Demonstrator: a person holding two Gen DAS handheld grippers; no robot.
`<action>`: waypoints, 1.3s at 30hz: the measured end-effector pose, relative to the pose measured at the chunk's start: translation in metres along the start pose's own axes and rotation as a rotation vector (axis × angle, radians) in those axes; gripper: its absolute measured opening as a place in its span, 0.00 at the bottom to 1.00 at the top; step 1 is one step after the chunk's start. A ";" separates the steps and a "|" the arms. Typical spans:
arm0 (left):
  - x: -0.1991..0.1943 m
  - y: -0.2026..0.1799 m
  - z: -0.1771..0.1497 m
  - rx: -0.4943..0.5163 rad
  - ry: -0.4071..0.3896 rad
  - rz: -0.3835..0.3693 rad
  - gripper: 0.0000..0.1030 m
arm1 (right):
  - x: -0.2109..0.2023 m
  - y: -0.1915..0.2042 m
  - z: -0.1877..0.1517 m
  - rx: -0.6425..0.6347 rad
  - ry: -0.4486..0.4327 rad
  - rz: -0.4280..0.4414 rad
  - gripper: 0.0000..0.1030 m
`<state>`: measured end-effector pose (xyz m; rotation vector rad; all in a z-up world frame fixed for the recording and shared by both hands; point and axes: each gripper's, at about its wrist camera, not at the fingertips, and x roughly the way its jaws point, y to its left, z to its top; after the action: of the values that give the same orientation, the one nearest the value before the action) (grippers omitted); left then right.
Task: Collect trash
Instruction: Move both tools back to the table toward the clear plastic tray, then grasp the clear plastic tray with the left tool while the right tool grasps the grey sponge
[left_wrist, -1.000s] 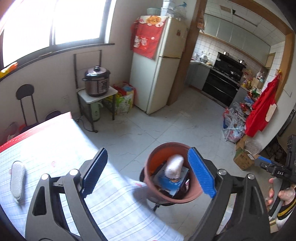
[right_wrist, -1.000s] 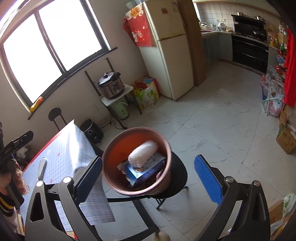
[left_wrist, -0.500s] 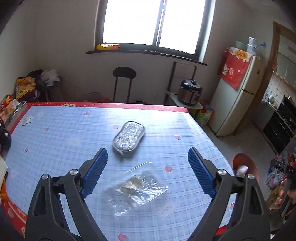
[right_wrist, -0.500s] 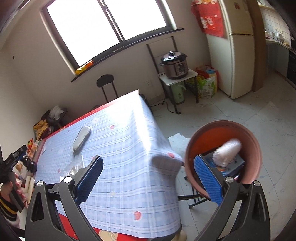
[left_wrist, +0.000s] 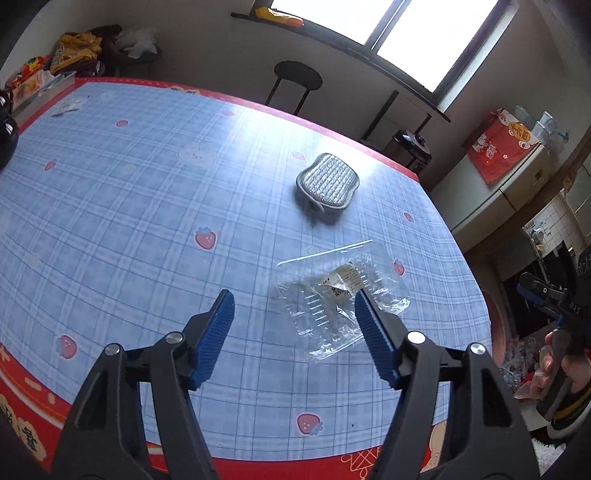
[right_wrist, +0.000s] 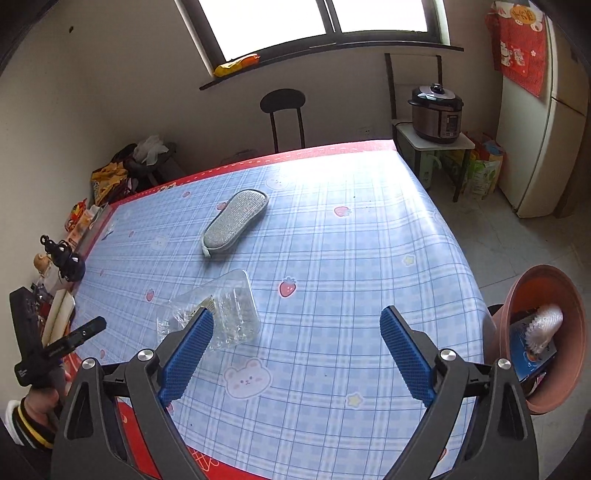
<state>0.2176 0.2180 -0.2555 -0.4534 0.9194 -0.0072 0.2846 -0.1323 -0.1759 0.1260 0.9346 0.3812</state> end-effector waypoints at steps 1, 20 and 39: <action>0.014 0.002 -0.003 -0.008 0.029 -0.014 0.58 | 0.001 0.003 0.001 -0.004 0.001 -0.012 0.88; 0.104 0.032 0.000 -0.064 0.186 -0.143 0.13 | 0.013 0.004 -0.006 0.079 0.053 -0.162 0.88; -0.068 0.184 0.046 -0.274 -0.167 0.044 0.10 | 0.213 0.101 0.069 0.091 0.157 0.100 0.68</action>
<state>0.1771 0.4151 -0.2497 -0.6772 0.7683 0.1959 0.4270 0.0445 -0.2694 0.2289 1.1033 0.4458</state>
